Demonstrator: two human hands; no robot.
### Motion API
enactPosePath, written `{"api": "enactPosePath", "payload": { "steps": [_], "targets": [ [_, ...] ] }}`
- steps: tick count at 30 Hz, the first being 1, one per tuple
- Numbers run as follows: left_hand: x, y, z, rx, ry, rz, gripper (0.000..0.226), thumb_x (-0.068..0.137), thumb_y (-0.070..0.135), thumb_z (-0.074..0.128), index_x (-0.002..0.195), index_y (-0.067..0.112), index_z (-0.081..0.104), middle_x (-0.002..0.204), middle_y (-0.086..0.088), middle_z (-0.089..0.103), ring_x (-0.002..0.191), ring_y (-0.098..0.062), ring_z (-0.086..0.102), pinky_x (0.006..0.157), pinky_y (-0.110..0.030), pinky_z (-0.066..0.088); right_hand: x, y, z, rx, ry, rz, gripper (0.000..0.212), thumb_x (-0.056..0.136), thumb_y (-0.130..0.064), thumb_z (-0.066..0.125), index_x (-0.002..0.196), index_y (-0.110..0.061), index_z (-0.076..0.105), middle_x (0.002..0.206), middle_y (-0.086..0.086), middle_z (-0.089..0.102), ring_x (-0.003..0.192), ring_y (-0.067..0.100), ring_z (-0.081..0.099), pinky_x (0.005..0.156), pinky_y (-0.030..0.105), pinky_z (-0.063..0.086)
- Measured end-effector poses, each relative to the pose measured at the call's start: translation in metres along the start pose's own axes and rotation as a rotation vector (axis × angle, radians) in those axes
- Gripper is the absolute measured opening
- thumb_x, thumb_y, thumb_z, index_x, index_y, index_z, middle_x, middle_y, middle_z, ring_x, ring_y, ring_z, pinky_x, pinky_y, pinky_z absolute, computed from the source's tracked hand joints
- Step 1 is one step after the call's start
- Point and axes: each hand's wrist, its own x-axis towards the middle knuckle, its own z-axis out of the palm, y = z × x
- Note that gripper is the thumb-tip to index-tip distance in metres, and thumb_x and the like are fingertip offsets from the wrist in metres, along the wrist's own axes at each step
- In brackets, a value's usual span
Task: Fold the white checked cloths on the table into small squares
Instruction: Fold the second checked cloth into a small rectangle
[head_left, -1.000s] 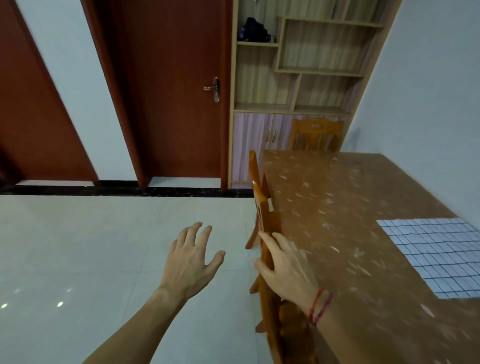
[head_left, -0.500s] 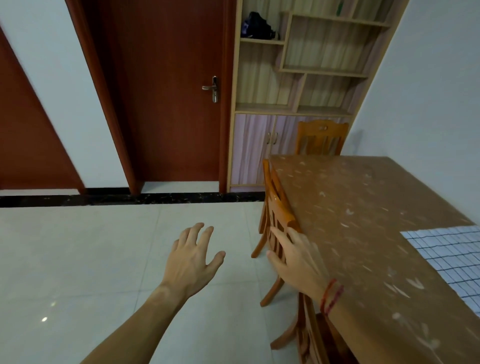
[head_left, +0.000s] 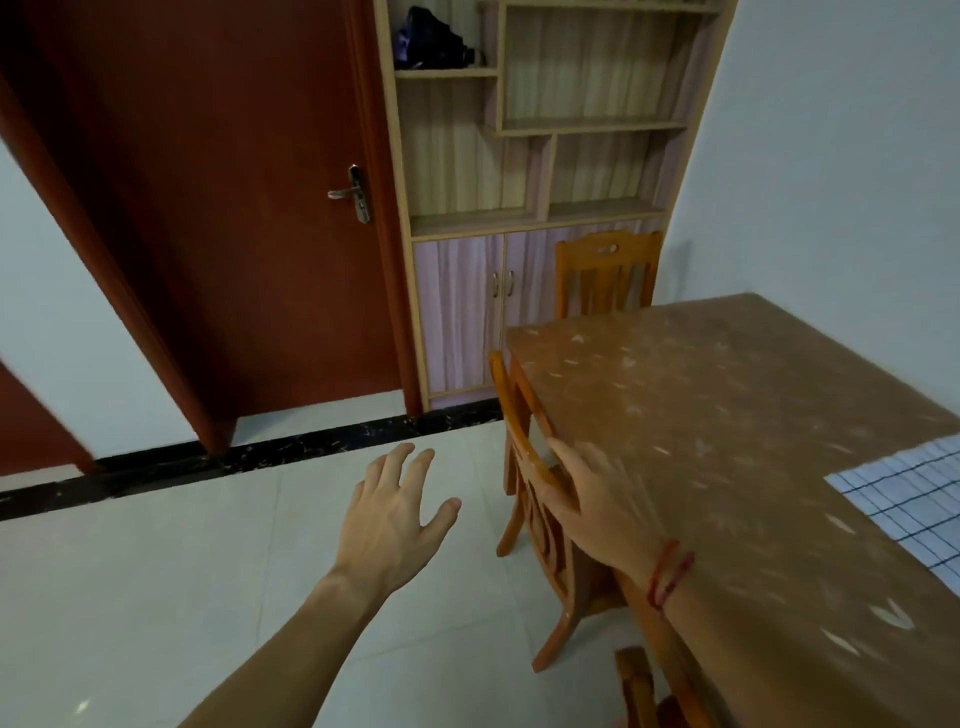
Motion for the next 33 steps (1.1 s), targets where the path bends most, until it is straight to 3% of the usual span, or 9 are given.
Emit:
{"api": "enactPosePath", "payload": {
  "steps": [5,12,17,20,24,29,33],
  "targets": [
    [0.097,0.034,0.024,-0.003,-0.064,0.12,0.073,0.085,0.068,0.031,0.142,0.024,0.039,0.149,0.0,0.036,0.136,-0.021,0.031,0.109,-0.039,0.033,0.055,0.06,-0.006,0.017,0.021,0.174,0.06,0.095,-0.057,0.039,0.148,-0.036,0.024,0.149,-0.004,0.038,0.135,0.021,0.039,0.111,0.044,0.033],
    [0.201,0.111,0.061,-0.058,-0.103,0.373,0.069,0.086,0.067,0.029,0.138,0.024,0.043,0.141,0.0,0.044,0.129,-0.022,0.04,0.105,-0.039,0.037,0.071,0.163,-0.022,-0.024,0.055,0.408,0.07,0.085,-0.066,0.023,0.15,-0.038,0.022,0.149,-0.002,0.036,0.136,0.025,0.037,0.108,0.047,0.035],
    [0.253,0.168,0.102,-0.058,-0.245,0.54,0.073,0.087,0.073,0.028,0.146,0.029,0.028,0.153,0.003,0.026,0.14,-0.021,0.025,0.114,-0.042,0.028,0.054,0.212,-0.043,0.039,0.136,0.607,0.059,0.093,-0.051,0.044,0.147,-0.036,0.025,0.142,-0.005,0.04,0.125,0.022,0.047,0.096,0.046,0.045],
    [0.276,0.197,0.126,-0.086,-0.309,0.636,0.07,0.09,0.069,0.029,0.146,0.028,0.028,0.153,0.0,0.024,0.14,-0.024,0.024,0.113,-0.045,0.028,0.041,0.229,-0.051,0.01,0.174,0.73,0.057,0.095,-0.052,0.042,0.147,-0.034,0.025,0.143,-0.001,0.043,0.124,0.025,0.05,0.097,0.047,0.045],
    [0.303,0.236,0.157,-0.147,-0.324,0.834,0.066,0.087,0.063,0.032,0.135,0.022,0.048,0.139,-0.007,0.047,0.126,-0.03,0.044,0.1,-0.046,0.043,0.026,0.248,-0.055,-0.005,0.209,0.923,0.061,0.094,-0.053,0.043,0.148,-0.029,0.027,0.146,0.0,0.042,0.13,0.023,0.045,0.102,0.048,0.042],
    [0.334,0.272,0.188,-0.203,-0.402,1.005,0.07,0.085,0.065,0.027,0.136,0.023,0.048,0.141,-0.003,0.045,0.13,-0.025,0.04,0.106,-0.044,0.037,0.024,0.254,-0.048,-0.023,0.281,1.186,0.066,0.088,-0.063,0.033,0.146,-0.031,0.029,0.143,0.0,0.046,0.126,0.026,0.048,0.099,0.049,0.044],
    [0.348,0.298,0.202,-0.326,-0.473,1.123,0.065,0.084,0.061,0.034,0.137,0.024,0.046,0.14,-0.002,0.043,0.128,-0.023,0.039,0.102,-0.036,0.037,0.03,0.243,-0.041,-0.066,0.268,1.326,0.06,0.093,-0.056,0.041,0.146,-0.029,0.032,0.146,-0.001,0.043,0.124,0.026,0.049,0.101,0.044,0.043]
  ]
}}
